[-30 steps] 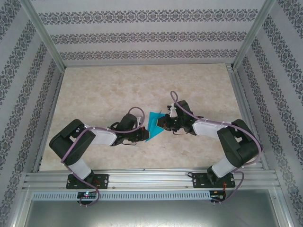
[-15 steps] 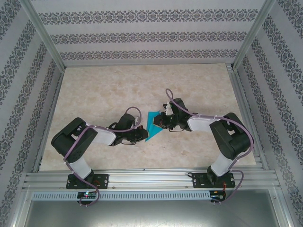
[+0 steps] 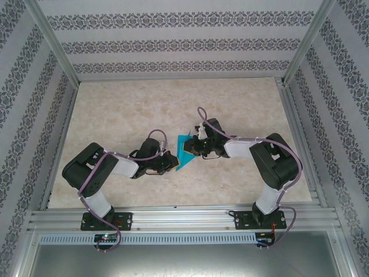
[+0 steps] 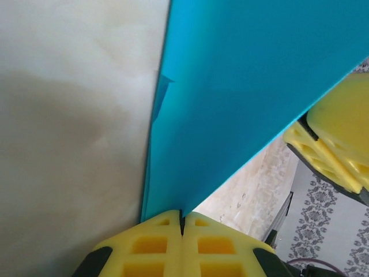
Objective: Fold a paper plane with a square sheet of paper (pick it up from the middle)
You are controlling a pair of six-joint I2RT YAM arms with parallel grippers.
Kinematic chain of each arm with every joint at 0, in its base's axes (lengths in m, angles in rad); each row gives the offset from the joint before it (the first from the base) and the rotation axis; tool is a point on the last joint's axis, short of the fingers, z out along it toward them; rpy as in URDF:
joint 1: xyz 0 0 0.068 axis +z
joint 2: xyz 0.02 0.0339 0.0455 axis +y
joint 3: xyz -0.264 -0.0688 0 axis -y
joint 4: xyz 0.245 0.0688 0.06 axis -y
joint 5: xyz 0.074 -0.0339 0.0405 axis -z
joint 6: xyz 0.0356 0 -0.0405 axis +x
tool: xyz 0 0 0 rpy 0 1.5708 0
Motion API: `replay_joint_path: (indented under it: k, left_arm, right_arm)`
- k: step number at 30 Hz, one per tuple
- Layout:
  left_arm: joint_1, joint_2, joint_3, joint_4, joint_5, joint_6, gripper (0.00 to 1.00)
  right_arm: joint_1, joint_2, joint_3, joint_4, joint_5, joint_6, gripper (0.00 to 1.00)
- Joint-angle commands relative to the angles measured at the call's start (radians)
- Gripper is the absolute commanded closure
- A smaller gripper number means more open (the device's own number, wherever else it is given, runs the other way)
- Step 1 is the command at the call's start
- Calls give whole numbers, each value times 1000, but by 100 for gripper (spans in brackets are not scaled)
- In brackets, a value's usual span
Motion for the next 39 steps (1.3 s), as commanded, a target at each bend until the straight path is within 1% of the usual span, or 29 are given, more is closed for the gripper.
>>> replay_joint_path:
  k: [1,7,14,26,39]
  left_arm:
    - [24,25,-23,92,17,-63,97]
    - [35,35,-28,99,32,-83,97]
    - [44,76,-44,192,54,-141,98]
    - [52,60,-69,203,34,-178,99]
    - [60,57,-80,162,29,-193,99]
  right_arm:
    - [10,35,29,24,-23,7,85]
    - [13,50,42,34,-30,18,84]
    - [26,61,62,34,-39,16,84]
    - [23,141,118,35,-43,18,84]
    - [18,186,127,36,-38,18,85]
